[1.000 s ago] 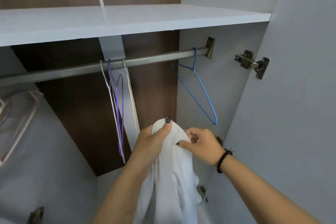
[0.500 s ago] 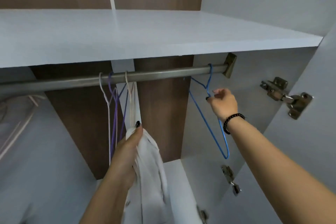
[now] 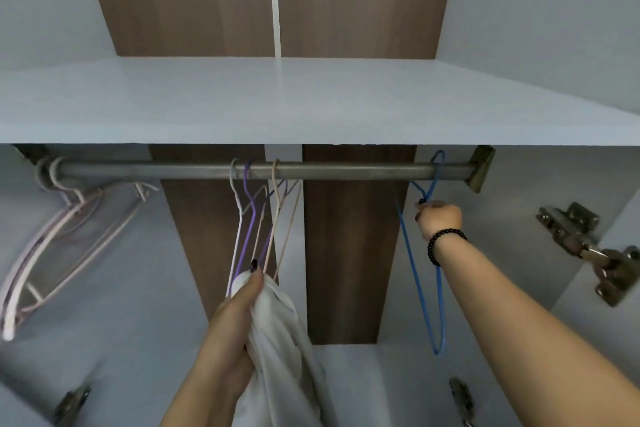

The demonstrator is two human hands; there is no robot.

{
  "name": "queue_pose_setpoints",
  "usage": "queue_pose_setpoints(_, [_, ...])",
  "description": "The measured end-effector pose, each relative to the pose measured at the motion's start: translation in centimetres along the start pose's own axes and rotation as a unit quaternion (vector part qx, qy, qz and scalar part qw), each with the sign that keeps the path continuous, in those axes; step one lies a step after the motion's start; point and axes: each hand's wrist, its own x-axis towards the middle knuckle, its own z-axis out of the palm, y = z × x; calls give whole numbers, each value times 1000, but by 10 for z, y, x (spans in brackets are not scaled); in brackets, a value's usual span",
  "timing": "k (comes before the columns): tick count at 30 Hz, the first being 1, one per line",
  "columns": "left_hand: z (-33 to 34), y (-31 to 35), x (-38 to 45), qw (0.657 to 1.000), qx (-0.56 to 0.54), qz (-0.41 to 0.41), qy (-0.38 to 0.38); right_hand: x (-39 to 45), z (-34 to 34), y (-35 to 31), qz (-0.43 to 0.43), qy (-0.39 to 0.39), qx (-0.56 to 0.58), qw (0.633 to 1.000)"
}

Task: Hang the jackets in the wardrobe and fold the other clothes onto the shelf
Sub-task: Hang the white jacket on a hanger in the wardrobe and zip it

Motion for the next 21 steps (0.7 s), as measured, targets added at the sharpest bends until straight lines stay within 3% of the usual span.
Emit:
queue_pose_setpoints(7, [-16,7,-26,1000,16,22,-14,-49,-17,-5,-55,-10,2,998])
queue_pose_setpoints(12, [-30,-3,-50,995,64,81,-14,-114,-44,8,-85,-56,-99,990])
queue_pose_setpoints(16, [-57,-21,-61,938,266,220,-11,-176,-58,14,-107,-113,-163,974])
queue_pose_setpoints(21, [-110,-31,-76,893,381,238,-16,-256,-60,41,-59,-226,-85,969])
